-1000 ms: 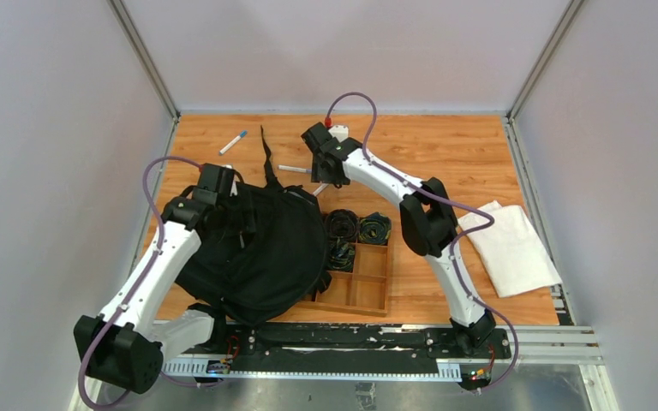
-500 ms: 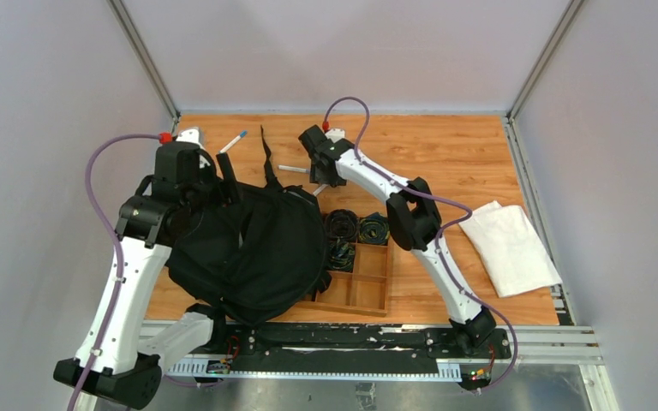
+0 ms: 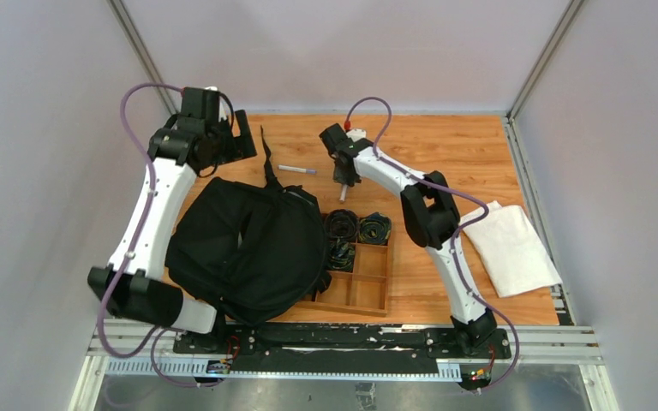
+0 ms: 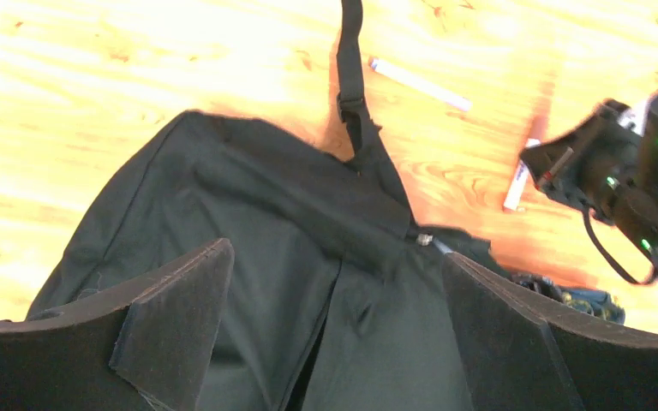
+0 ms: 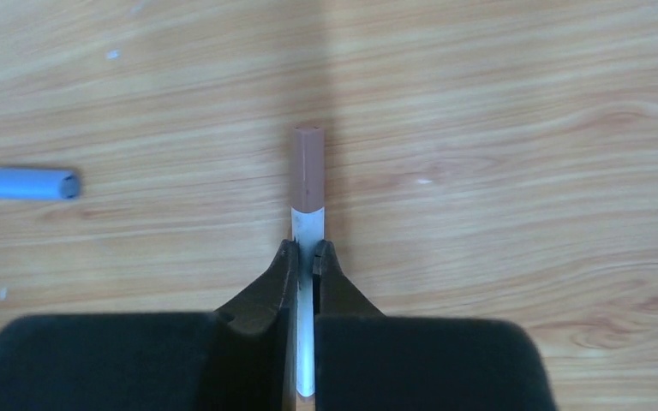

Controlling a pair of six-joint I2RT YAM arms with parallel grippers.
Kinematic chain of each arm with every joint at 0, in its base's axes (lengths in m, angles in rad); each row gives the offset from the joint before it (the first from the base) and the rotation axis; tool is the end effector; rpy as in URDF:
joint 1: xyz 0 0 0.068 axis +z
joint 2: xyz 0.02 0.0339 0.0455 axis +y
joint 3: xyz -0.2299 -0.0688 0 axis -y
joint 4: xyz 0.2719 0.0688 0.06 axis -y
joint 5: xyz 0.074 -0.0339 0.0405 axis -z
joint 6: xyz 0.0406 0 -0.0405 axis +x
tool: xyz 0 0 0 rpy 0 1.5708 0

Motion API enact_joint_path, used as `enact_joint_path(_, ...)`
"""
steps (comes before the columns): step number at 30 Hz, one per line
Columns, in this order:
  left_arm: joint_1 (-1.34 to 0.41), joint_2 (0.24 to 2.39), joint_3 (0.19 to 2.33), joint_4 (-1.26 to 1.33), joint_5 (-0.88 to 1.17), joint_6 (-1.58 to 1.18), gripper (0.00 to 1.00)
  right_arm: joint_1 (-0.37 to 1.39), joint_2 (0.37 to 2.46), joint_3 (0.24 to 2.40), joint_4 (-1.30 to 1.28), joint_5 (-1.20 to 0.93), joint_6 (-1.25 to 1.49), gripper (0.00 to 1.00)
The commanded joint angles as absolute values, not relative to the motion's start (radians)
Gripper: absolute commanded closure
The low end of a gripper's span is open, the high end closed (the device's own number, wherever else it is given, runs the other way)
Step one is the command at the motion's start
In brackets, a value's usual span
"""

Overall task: Pack the student bag
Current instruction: Pick up the stationery from the center of the board.

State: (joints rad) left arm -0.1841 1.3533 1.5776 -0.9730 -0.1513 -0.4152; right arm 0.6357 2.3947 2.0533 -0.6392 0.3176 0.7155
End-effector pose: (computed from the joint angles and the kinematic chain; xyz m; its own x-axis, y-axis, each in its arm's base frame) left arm 0.3017 -0.0500 0.3793 -0.6415 -0.2862 -0.7117 -0.2037 0.9581 -0.2016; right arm 0.4321 0.3031 0.1417 -0.7829 0.1968 -0.5902 0.1184 0.9784 0.1692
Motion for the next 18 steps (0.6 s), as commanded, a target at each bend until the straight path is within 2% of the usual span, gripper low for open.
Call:
enact_joint_path(1, -0.149, 1.523, 1.689, -0.905, -0.042, -0.336, 0.0, 0.57, 2.332, 1.936, -0.628, 0.332, 0.676, 1.0)
enact_joint_path(5, -0.139, 1.692, 1.813, -0.914, -0.05, -0.327, 0.0, 0.523, 2.291, 1.893, -0.6, 0.31, 0.586, 1.0)
enact_joint_path(8, -0.137, 1.768, 1.881, -0.918, 0.052, -0.336, 0.0, 0.508, 2.276, 1.871, -0.592, 0.32, 0.522, 1.0)
enact_joint_path(18, -0.043, 1.991, 2.038, -0.939, -0.069, -0.177, 0.03, 0.411, 2.243, 1.795, -0.519, 0.158, 0.451, 1.0)
